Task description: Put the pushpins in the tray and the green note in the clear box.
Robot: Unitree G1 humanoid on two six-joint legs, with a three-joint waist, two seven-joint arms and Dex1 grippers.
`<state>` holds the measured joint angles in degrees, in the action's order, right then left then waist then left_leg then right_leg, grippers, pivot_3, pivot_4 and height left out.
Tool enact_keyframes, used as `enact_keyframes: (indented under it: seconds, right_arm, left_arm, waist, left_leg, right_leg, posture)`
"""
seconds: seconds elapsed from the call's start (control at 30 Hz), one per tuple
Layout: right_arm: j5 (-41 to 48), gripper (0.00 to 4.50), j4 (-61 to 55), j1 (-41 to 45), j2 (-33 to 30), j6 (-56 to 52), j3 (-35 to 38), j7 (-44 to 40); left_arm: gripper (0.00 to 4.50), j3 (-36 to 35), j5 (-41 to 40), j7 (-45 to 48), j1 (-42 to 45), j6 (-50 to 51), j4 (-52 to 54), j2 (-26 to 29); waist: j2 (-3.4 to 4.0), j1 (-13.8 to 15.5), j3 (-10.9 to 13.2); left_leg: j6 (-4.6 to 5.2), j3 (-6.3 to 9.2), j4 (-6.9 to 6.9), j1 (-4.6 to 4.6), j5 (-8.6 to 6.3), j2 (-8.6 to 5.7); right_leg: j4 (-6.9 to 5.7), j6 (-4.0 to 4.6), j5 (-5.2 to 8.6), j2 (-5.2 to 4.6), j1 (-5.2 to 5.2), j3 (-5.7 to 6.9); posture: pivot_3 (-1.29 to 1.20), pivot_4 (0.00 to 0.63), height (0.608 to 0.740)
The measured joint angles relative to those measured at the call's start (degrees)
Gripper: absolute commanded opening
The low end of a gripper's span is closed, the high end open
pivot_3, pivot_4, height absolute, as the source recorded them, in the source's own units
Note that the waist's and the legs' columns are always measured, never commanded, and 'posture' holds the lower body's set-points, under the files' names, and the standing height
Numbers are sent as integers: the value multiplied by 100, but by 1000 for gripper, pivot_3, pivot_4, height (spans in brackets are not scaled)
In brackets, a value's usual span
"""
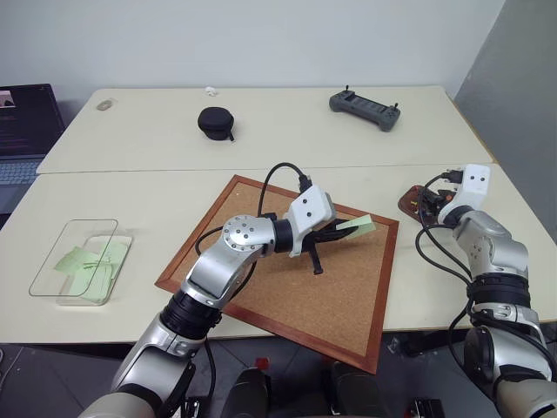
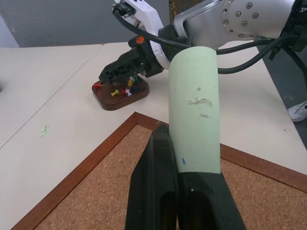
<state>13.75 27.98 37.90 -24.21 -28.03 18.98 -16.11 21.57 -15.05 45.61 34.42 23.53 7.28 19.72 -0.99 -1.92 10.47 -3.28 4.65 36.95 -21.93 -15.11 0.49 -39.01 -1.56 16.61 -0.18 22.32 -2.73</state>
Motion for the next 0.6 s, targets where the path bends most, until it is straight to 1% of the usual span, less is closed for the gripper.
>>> enact_keyframes:
  seconds: [0.17, 0.27, 0.4, 0.5, 0.6]
  right_arm:
    - [34, 2818, -94, -17, -7, 7, -13, -65]
    - [49, 2818, -508, -138, -85, 17, -132, -256]
    - [220, 2818, -2115, -944, -505, -16, -462, -968]
    - [1054, 2818, -3860, -1489, -806, -434, -451, -1688]
    - [1823, 2818, -4946, -1501, -838, -961, -429, -1799]
  left_arm:
    - [0, -120, 1, -7, 31, 36, 11, -53]
    - [0, -192, 0, -9, 50, 85, 9, -54]
    - [0, -655, -101, -177, 50, 485, 151, 120]
    - [0, -1498, -282, -575, -1, 1034, 518, 456]
    - [0, -2173, -476, -982, -61, 1635, 948, 606]
  waist:
    - [0, -1, 0]
    - [0, 4, 0]
    - [1, 8, 1]
    - [5, -42, 4]
    - [4, -66, 4]
  left_leg:
    - [0, 0, 0, 0, 0, 0]
    - [0, 4, 0, -1, 0, 1]
    - [0, 14, -2, -8, -1, 7]
    - [0, 15, -1, -4, -1, 17]
    - [1, 19, 3, 4, -1, 17]
  right_leg:
    - [0, 0, 0, 0, 0, 0]
    - [0, 0, 0, 0, 0, 3]
    - [2, -1, 1, 0, 1, 11]
    - [1, -2, 1, 1, 0, 10]
    - [-2, -3, 2, 4, -6, 15]
  posture:
    - [0, 150, 740]
    - [0, 150, 740]
    - [0, 150, 740]
    - [0, 150, 740]
    - [0, 150, 740]
